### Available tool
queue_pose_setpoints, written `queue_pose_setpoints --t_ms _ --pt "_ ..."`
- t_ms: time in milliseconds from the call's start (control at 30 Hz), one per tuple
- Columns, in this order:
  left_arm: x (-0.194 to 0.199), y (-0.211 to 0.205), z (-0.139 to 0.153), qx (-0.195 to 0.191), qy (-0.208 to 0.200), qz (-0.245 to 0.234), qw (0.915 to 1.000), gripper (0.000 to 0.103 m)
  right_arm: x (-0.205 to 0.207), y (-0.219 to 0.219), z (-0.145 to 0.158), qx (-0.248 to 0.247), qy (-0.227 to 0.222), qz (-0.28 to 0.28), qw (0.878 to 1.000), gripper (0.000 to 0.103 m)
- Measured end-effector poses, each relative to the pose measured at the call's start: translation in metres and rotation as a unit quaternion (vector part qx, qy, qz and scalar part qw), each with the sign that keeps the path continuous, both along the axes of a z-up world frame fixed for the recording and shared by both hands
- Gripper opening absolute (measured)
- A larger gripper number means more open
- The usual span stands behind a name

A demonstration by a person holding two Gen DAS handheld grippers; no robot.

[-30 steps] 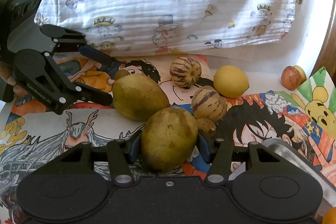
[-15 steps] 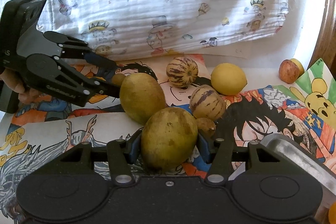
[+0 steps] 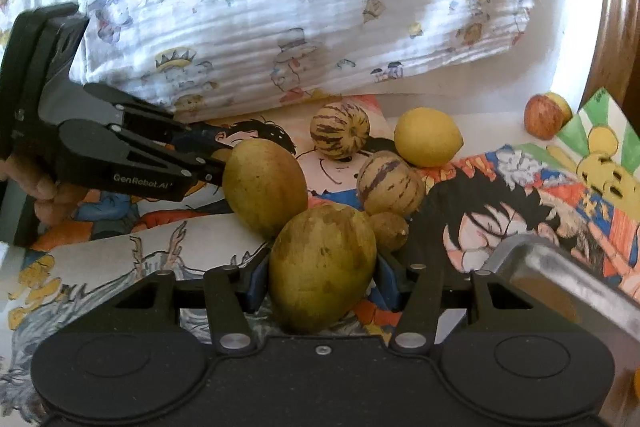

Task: Organize fruits
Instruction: 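Grasp the large yellow-green pear with the right tool while the left tool grasps a small brown fruit, then lower the pear onto the tray with the right tool while the left tool releases the small fruit beside it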

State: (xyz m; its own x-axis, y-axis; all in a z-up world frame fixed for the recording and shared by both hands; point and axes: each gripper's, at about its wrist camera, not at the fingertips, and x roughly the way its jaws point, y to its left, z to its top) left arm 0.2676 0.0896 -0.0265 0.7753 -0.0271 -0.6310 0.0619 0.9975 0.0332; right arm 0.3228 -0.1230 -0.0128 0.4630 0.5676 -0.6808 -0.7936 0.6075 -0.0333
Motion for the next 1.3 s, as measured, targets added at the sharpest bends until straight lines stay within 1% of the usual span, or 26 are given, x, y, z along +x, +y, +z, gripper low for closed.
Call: queue_pose_setpoints --t_ms 167,333,500,700,900,967,1133,1200,1300 --pt "-0.01 -0.002 0.005 -0.028 0.013 0.027 0.9992 0.031 -0.007 -0.009 0.003 0.017 0.028 -0.008 0.999 0.055" --pt "-0.032 -0.014 0.017 -0.031 -0.001 0.034 0.999 0.031 -0.021 -0.023 0.01 0.048 0.049 -0.017 0.997 0.055" --pt "-0.05 -0.032 0.032 -0.042 -0.013 0.026 0.9987 0.031 -0.037 -0.043 0.023 0.073 0.048 -0.033 0.996 0.055" --pt "-0.057 -0.065 0.044 -0.079 -0.026 0.003 0.9965 0.031 -0.052 -0.082 0.042 0.088 0.032 -0.07 0.993 0.055" --pt "-0.049 -0.109 0.048 -0.107 -0.036 -0.033 0.9931 0.031 -0.06 -0.126 0.052 0.078 -0.003 -0.123 0.989 0.055" --pt "-0.043 -0.123 0.047 -0.112 -0.037 -0.043 0.992 0.031 -0.059 -0.141 0.053 0.071 -0.017 -0.143 0.987 0.055" --pt "-0.027 -0.156 0.038 -0.12 -0.032 -0.058 0.9905 0.031 -0.048 -0.169 0.049 0.068 -0.037 -0.189 0.979 0.055" --pt "-0.02 -0.167 0.033 -0.115 -0.031 -0.062 0.991 0.031 -0.042 -0.177 0.046 0.062 -0.048 -0.2 0.977 0.055" --pt "-0.01 -0.18 0.026 -0.111 -0.024 -0.072 0.9909 0.031 -0.032 -0.184 0.041 0.059 -0.052 -0.21 0.975 0.055"
